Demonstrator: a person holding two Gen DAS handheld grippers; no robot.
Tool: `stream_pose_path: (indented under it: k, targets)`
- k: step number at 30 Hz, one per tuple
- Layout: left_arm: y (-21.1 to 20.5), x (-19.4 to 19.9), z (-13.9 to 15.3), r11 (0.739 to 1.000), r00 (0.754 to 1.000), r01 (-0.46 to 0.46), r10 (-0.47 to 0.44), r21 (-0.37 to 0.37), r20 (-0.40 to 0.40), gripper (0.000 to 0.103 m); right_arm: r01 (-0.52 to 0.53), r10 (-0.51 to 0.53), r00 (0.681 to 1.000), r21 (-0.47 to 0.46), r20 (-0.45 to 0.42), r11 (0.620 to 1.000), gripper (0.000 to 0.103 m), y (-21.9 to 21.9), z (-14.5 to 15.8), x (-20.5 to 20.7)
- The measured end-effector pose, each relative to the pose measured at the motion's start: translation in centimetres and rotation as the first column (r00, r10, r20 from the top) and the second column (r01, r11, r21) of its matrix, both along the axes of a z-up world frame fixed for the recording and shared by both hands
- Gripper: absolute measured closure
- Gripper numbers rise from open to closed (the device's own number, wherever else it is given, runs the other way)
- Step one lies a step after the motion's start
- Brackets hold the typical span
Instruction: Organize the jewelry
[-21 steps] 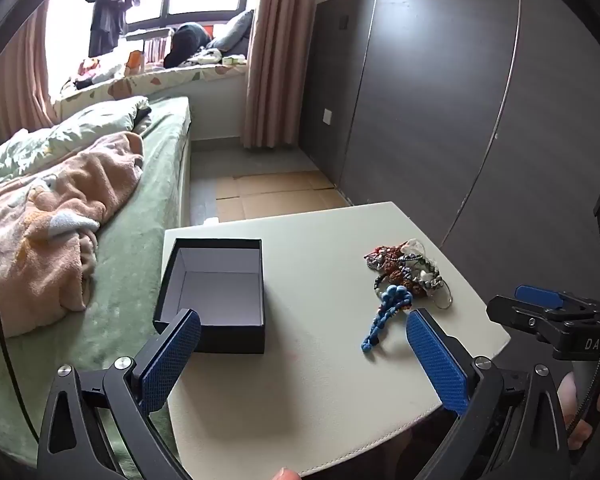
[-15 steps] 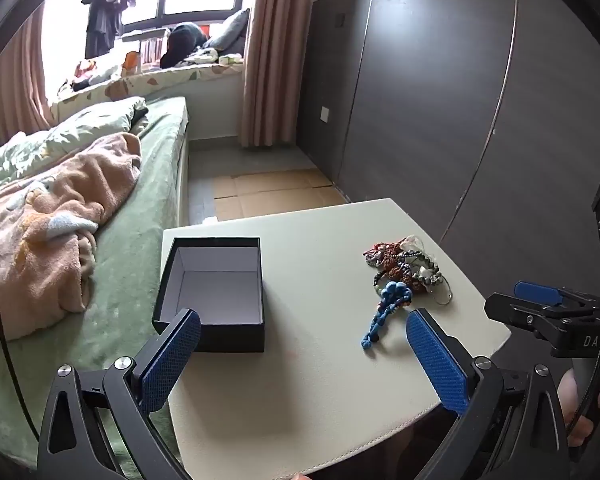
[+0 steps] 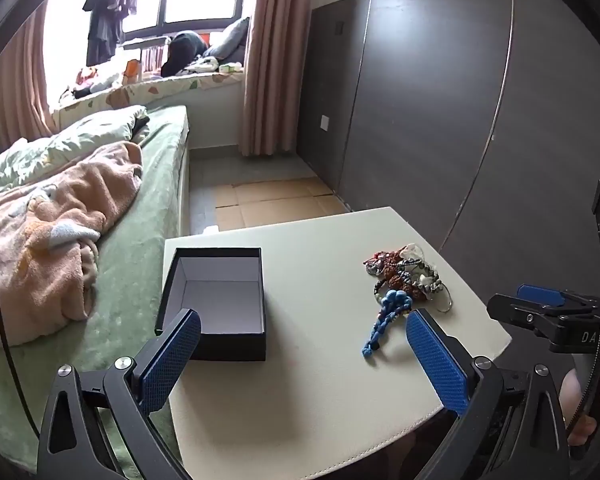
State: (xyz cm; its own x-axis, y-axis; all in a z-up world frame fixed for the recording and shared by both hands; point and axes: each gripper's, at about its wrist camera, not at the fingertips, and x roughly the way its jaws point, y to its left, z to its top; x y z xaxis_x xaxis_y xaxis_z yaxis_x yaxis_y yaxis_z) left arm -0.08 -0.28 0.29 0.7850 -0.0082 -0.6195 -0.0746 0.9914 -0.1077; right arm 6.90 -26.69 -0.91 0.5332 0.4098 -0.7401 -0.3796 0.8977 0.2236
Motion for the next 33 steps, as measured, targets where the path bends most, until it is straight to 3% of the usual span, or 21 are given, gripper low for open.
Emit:
stream_pose_path:
  k: [33]
  targets:
    - [0.6, -0.39, 0.45, 1.0, 1.0, -0.003, 0.003, -0.027, 0.026, 0.001, 0.007, -0.006, 1.0, -0.017, 0.022, 1.0, 0.0, 0.44, 0.16, -0.25]
